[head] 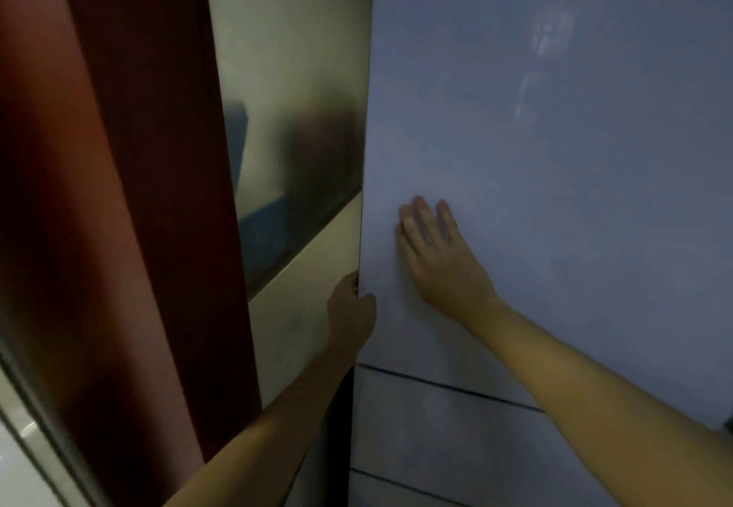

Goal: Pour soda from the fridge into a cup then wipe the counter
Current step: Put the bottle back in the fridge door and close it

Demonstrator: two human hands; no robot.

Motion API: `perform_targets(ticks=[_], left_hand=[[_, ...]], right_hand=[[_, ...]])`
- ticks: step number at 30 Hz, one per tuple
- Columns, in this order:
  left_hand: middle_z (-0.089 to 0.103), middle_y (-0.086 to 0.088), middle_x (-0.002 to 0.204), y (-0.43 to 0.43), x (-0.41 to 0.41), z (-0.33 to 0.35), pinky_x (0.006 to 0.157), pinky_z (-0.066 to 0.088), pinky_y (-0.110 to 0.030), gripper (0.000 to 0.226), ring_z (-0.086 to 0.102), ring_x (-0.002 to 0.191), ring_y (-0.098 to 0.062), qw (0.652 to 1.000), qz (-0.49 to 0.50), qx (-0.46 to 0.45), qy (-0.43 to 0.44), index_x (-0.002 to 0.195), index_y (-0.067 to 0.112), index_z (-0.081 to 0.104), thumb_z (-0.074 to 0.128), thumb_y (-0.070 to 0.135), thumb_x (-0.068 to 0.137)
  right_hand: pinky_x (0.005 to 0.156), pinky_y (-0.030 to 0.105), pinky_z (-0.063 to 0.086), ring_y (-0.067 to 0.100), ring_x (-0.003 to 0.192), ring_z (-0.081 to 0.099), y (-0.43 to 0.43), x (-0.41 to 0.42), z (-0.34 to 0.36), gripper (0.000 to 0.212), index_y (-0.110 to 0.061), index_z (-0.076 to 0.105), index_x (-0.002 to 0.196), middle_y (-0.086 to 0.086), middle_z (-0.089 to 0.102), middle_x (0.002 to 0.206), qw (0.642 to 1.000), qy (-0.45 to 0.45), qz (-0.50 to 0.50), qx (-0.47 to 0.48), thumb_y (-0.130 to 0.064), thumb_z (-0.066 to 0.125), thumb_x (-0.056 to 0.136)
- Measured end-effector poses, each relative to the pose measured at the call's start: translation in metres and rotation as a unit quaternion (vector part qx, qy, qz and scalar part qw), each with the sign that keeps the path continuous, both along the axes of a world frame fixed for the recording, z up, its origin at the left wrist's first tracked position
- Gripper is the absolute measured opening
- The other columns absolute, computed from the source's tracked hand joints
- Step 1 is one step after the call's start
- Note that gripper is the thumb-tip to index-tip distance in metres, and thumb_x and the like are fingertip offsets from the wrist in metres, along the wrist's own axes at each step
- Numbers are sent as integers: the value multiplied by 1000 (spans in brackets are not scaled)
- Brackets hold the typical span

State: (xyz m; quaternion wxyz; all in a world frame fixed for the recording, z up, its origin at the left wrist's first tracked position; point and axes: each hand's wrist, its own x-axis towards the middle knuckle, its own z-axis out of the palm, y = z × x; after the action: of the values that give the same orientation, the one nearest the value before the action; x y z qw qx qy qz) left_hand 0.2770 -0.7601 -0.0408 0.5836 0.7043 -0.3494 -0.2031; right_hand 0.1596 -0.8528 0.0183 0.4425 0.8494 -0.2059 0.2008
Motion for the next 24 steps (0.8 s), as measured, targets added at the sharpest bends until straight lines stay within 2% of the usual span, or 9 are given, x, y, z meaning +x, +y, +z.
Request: perform_targets(ticks=[2,5,7,9,11,14,16,20,24], left_hand=[[61,-9,117,-4,-2,-6,85,44,-30,37,58,107,-26,999,32,2,-10,127,2,55,50,3,90],[50,-13,119,-3,-8,-22,89,43,-34,33,52,106,-26,996,84,-2,-31,119,0,53,55,-1,86],[51,-15,116,1,-14,-32,89,43,-33,28,50,98,-23,995,84,-1,-59,112,2,54,55,-2,84],[59,-13,110,4,-22,-38,82,42,-29,24,54,94,-23,995,28,39,-89,109,5,59,54,2,86],[65,-11,106,2,-32,-42,77,47,-30,23,60,92,-25,986,-49,101,-120,111,9,61,52,8,90],[66,-13,111,-10,-54,-49,81,43,-25,24,62,102,-28,969,-124,133,-167,113,7,62,51,9,93],[65,-13,116,-20,-73,-54,83,37,-21,23,59,108,-27,955,-161,125,-217,113,4,63,52,9,93],[66,-17,115,-41,-119,-64,92,46,-35,24,61,106,-32,915,-249,118,-294,111,0,66,56,7,90],[69,-17,106,-56,-171,-73,83,53,-37,22,63,96,-33,863,-333,125,-358,105,0,67,52,12,93]], right_hand=[[105,67,27,55,137,23,-5,3,-3,42,10,40,136,35,32,146,1000,10,-13,-5,-6,28,99],[106,67,25,55,138,18,-1,0,-3,47,11,31,141,35,25,149,999,18,-29,-17,-9,25,99],[108,66,22,52,140,17,6,0,0,51,11,29,143,33,24,151,999,9,-34,-7,-9,26,96],[111,63,21,48,140,22,14,1,1,52,11,36,139,30,31,149,999,-24,-24,37,-7,28,91],[109,59,27,43,135,36,19,-4,-6,50,10,50,128,29,43,142,994,-58,1,93,-6,28,86],[95,50,45,39,109,58,17,-40,-35,41,4,66,100,24,62,117,986,-89,19,142,-8,34,78],[85,45,48,36,94,60,15,-82,-62,30,0,67,92,19,65,105,979,-102,-15,176,-10,45,74],[69,40,47,33,78,58,22,-176,-112,20,-5,65,83,15,63,88,945,-127,-156,258,-10,51,70],[63,37,50,32,67,63,49,-262,-136,16,-5,67,78,14,67,75,891,-148,-291,317,-10,54,70]])
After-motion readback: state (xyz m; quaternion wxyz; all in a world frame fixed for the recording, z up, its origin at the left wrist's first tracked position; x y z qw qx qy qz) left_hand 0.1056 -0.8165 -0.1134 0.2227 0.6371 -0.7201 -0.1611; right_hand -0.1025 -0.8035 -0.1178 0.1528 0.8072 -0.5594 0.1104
